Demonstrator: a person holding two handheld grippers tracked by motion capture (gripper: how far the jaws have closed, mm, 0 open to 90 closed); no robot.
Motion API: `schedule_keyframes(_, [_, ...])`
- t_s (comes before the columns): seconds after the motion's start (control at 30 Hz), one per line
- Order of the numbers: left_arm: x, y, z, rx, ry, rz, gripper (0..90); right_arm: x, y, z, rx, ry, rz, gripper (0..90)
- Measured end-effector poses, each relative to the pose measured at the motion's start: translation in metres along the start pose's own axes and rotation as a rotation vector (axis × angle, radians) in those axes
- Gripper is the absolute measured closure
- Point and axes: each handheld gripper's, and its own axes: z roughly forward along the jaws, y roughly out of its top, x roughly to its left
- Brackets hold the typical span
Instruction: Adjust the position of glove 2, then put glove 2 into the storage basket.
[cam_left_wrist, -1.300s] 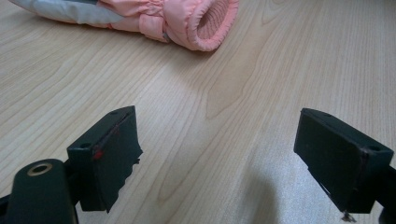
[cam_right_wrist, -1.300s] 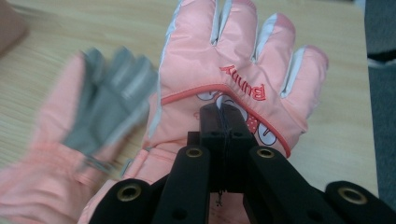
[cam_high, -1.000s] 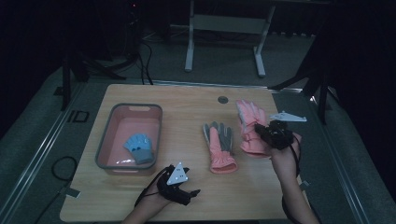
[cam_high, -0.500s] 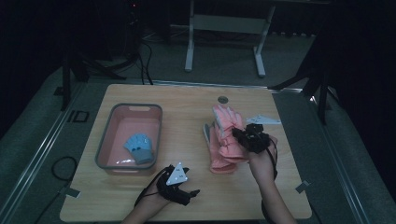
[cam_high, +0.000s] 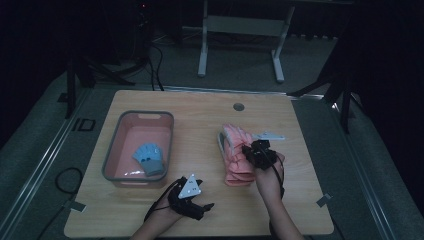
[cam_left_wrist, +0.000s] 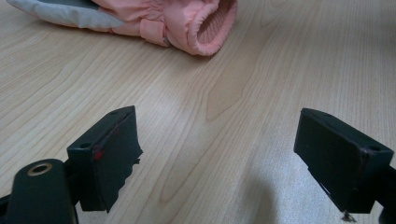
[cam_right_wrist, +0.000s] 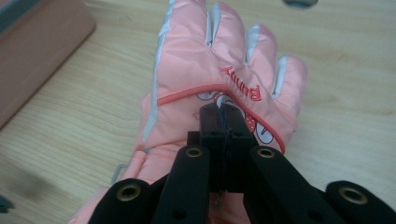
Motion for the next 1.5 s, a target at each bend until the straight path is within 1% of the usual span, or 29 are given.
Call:
schedule_keyframes(0.03, [0.000,0.000,0.000,0.000,0.000,-0.001,14.3,0.000,-0.002,0.003,0.004,0.005,0.013,89.3])
schedule_keyframes(0.07, [0.000,0.000,0.000,0.001,0.002,-0.001,14.3,0.001,-0.004,0.006,0.009,0.003,0.013,89.3])
schedule_keyframes(0.1, [0.000,0.000,0.000,0.001,0.002,-0.001,14.3,0.001,-0.004,0.006,0.009,0.003,0.013,89.3])
schedule_keyframes(0.17, [-0.001,0.000,0.000,0.004,0.000,-0.002,14.3,0.005,-0.009,0.016,0.023,-0.005,0.002,88.9])
schedule_keyframes(0.2, [-0.001,0.000,0.001,0.004,0.000,-0.001,14.3,0.006,-0.010,0.017,0.023,-0.005,0.001,88.9])
schedule_keyframes(0.3, [-0.001,0.000,0.001,0.009,0.002,0.003,14.3,0.007,-0.012,0.021,0.022,-0.020,-0.012,88.8])
schedule_keyframes(0.4, [-0.002,0.001,0.001,0.010,0.003,0.001,14.3,0.006,-0.014,0.023,0.026,-0.014,-0.004,87.8])
schedule_keyframes(0.5, [-0.001,0.001,0.001,0.012,0.002,-0.002,14.3,0.006,-0.012,0.018,0.016,0.001,-0.017,84.1])
schedule_keyframes(0.6, [-0.002,0.001,0.001,0.010,0.002,-0.004,14.3,0.006,-0.010,0.011,-0.006,-0.001,-0.047,70.7])
schedule_keyframes(0.67, [-0.001,0.002,0.001,0.010,0.001,-0.006,14.3,0.004,-0.008,0.006,-0.020,0.023,-0.057,63.3])
schedule_keyframes(0.7, [-0.001,0.002,0.001,0.010,0.001,-0.006,14.3,0.004,-0.008,0.006,-0.020,0.023,-0.057,63.3])
schedule_keyframes(0.73, [-0.001,0.003,0.001,0.013,0.001,-0.008,14.3,0.003,-0.007,0.003,-0.035,0.034,-0.071,60.5])
schedule_keyframes(0.77, [-0.002,0.003,0.000,0.014,0.002,-0.010,14.3,-0.001,-0.006,-0.003,-0.054,0.025,-0.093,54.8])
schedule_keyframes(0.83, [-0.002,0.005,0.000,0.011,0.001,-0.010,14.3,-0.007,-0.005,-0.010,-0.078,0.031,-0.085,47.1])
schedule_keyframes(0.87, [-0.002,0.006,-0.001,0.015,-0.001,-0.010,14.3,-0.010,-0.004,-0.013,-0.088,0.025,-0.086,43.1])
schedule_keyframes(0.9, [-0.003,0.007,-0.001,0.016,-0.002,-0.015,14.3,-0.014,-0.003,-0.016,-0.090,0.030,-0.080,35.9])
schedule_keyframes(0.93, [-0.003,0.008,-0.001,0.019,-0.003,-0.017,14.3,-0.019,-0.002,-0.018,-0.083,0.046,-0.077,27.4])
schedule_keyframes(0.97, [-0.003,0.009,-0.001,0.021,-0.003,-0.018,14.3,-0.022,-0.002,-0.019,-0.068,0.057,-0.081,22.8])
schedule_keyframes(1.0, [-0.003,0.010,-0.001,0.024,0.000,-0.020,14.3,-0.026,-0.002,-0.020,-0.066,0.055,-0.086,20.1])
schedule_keyframes(1.03, [-0.003,0.011,0.000,0.026,0.004,-0.019,14.3,-0.029,-0.002,-0.022,-0.072,0.067,-0.089,15.9])
schedule_keyframes(1.07, [-0.004,0.012,0.000,0.030,0.010,-0.020,14.3,-0.032,-0.001,-0.023,-0.068,0.078,-0.088,14.2])
schedule_keyframes(1.13, [-0.004,0.017,-0.001,0.029,0.026,-0.039,14.3,-0.037,-0.001,-0.024,-0.053,0.085,-0.098,14.4])
schedule_keyframes(1.2, [-0.003,0.023,-0.004,0.014,0.040,-0.053,14.3,-0.041,-0.001,-0.027,-0.070,0.108,-0.117,14.3])
schedule_keyframes(1.23, [-0.003,0.027,-0.006,0.000,0.049,-0.061,14.3,-0.043,-0.002,-0.027,-0.077,0.106,-0.143,13.9])
schedule_keyframes(1.3, [-0.001,0.036,-0.009,0.004,0.062,-0.077,14.3,-0.045,-0.003,-0.028,-0.098,0.069,-0.208,13.5])
schedule_keyframes(1.33, [0.000,0.042,-0.010,0.013,0.062,-0.082,14.3,-0.047,-0.004,-0.029,-0.094,0.072,-0.216,13.5])
schedule_keyframes(1.4, [0.003,0.056,-0.010,0.026,0.072,-0.088,14.4,-0.053,-0.004,-0.030,-0.061,0.084,-0.198,13.7])
schedule_keyframes(1.47, [0.005,0.072,-0.010,0.015,0.074,-0.082,14.4,-0.059,-0.004,-0.033,-0.056,0.091,-0.172,13.8])
schedule_keyframes(1.5, [0.005,0.072,-0.010,0.015,0.074,-0.082,14.4,-0.059,-0.004,-0.033,-0.056,0.091,-0.172,13.8])
